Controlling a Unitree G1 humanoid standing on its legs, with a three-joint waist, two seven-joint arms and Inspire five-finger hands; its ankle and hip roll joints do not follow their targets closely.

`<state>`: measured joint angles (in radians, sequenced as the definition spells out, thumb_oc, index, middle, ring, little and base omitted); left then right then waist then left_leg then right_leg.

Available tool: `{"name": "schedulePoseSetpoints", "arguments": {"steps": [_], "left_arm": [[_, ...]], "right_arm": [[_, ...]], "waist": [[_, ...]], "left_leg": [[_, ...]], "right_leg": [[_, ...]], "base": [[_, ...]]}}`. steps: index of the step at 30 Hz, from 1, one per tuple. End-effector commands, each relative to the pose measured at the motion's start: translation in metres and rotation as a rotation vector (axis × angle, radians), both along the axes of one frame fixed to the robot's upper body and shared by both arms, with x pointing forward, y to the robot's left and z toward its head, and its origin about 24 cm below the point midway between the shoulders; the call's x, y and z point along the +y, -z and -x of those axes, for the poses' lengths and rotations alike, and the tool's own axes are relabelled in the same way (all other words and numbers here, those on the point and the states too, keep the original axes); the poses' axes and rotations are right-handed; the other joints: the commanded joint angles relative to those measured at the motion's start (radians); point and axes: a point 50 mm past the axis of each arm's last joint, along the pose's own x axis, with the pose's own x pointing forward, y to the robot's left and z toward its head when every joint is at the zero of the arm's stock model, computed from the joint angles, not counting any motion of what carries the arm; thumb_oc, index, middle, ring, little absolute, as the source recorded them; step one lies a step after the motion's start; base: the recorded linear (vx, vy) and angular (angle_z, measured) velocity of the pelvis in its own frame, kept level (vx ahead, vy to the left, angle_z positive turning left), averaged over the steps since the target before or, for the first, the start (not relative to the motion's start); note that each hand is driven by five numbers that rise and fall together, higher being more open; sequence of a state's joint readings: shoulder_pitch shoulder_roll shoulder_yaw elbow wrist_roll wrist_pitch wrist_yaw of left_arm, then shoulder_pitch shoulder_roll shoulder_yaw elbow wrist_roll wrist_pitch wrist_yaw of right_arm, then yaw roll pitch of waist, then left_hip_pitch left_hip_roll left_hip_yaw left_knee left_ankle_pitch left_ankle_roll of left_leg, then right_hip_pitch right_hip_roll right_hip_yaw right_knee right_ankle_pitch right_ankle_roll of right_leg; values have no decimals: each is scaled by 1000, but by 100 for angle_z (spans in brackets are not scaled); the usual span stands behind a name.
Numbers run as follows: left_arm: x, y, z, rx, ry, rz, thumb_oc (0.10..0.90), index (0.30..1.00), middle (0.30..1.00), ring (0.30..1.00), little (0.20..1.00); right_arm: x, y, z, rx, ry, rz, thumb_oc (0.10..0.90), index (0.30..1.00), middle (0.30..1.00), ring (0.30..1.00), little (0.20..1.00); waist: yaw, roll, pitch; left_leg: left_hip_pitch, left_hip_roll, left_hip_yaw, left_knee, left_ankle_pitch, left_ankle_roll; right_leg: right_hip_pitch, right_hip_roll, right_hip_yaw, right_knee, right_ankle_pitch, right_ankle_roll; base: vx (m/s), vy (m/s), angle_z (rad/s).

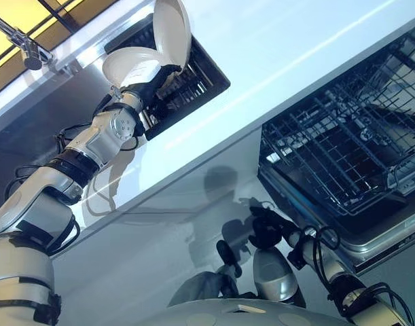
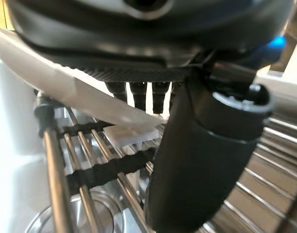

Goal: Pick up plates and place into dishwasher.

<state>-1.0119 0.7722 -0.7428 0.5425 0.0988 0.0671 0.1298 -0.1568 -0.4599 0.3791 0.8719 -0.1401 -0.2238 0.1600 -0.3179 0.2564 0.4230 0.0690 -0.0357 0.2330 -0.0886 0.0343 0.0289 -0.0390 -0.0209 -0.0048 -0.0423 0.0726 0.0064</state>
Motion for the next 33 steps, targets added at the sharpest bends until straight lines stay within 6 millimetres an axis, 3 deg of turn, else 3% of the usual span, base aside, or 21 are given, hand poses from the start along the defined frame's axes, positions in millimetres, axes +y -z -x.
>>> {"name": "schedulePoseSetpoints", "arguments": {"steps": [1, 12, 21, 33], "left_arm": [[32, -60, -6, -214, -194, -17, 800, 900, 900, 900, 900], [61, -76, -4, -267, -385, -173, 800, 900, 900, 900, 900], [75, -89, 0, -275, -505, -289, 800, 900, 900, 900, 900], [66, -116, 8, -354, -566, -589, 800, 900, 900, 900, 900]], "right_arm": [[-8, 16, 35, 113, -60, 54, 800, 900, 900, 900, 900], [-7, 10, 25, 64, -59, 50, 800, 900, 900, 900, 900], [-10, 9, 24, 74, -50, 60, 800, 900, 900, 900, 900], [-16, 14, 32, 119, -44, 73, 800, 900, 900, 900, 900]], "waist": [[-11, -23, -36], [-9, -21, -6], [-2, -8, -17], [2, 10, -51]], "left_leg": [[-63, -14, 21, 63, -61, -40], [-84, -12, 24, 65, -52, -44], [-74, -18, 14, 62, -50, -48], [-41, -28, 5, 51, -53, -49]], "right_leg": [[-97, -17, -3, 124, -101, 87], [-115, -18, -10, 121, -92, 82], [-93, -20, -16, 110, -94, 78], [-54, -26, -26, 97, -95, 81]], "base": [[-51, -13, 1], [-18, -5, 0], [0, 0, 0], [8, 2, 2]]}}
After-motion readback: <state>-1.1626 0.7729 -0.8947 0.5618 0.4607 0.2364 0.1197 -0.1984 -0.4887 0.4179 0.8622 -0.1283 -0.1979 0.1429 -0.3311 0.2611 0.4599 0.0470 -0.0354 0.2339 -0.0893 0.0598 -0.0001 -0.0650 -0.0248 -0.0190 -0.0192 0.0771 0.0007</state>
